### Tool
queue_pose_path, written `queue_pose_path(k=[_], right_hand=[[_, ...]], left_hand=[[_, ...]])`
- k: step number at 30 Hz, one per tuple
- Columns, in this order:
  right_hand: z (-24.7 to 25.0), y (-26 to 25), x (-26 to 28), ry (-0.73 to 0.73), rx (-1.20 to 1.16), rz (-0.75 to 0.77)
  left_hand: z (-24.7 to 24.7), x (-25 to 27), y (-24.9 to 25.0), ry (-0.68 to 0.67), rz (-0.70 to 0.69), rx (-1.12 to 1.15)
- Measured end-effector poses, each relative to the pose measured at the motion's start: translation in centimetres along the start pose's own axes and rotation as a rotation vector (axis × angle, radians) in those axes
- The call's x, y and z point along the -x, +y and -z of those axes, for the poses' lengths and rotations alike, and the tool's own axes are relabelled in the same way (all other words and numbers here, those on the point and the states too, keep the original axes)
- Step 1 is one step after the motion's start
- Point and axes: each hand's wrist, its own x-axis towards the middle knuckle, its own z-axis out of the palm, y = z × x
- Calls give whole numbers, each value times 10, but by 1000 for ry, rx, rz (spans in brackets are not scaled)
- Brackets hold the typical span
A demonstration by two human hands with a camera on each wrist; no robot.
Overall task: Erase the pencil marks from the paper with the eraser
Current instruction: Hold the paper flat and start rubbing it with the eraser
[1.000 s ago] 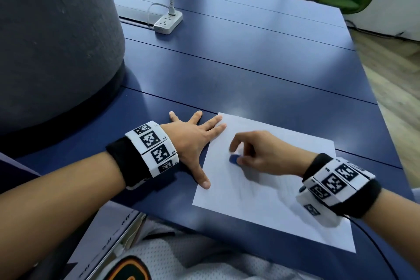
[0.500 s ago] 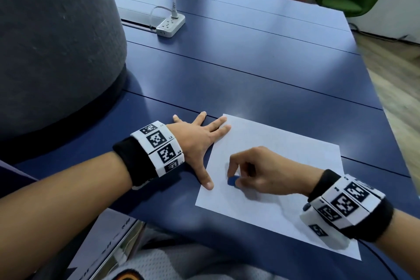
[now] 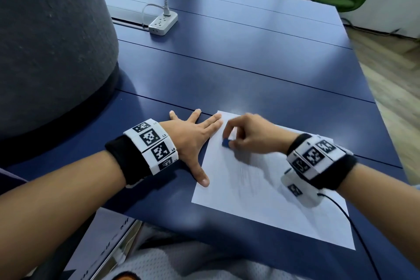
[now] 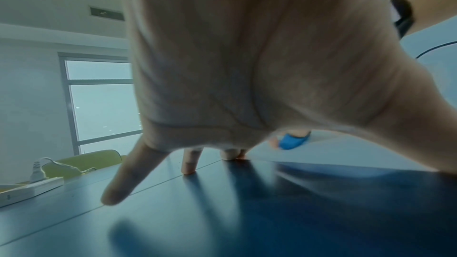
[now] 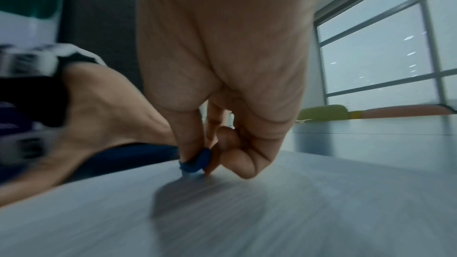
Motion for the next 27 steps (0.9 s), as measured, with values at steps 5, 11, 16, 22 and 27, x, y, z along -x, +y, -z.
queue_pose_path(k=[5, 11, 16, 22, 27], right_hand=[[-4, 6, -3, 99, -60, -7], [3, 12, -5, 59, -48, -28], [-2, 13, -3, 85, -109, -43], [7, 16, -4, 61, -64, -70], [-8, 7, 7, -5, -80, -9]], left_hand=[[-1, 0, -1, 17, -6, -5], [0, 0, 0, 2, 0, -7], [-1, -1, -2, 5, -7, -2], [1, 0, -2, -9, 2, -6], [0, -1, -2, -14, 5, -10]])
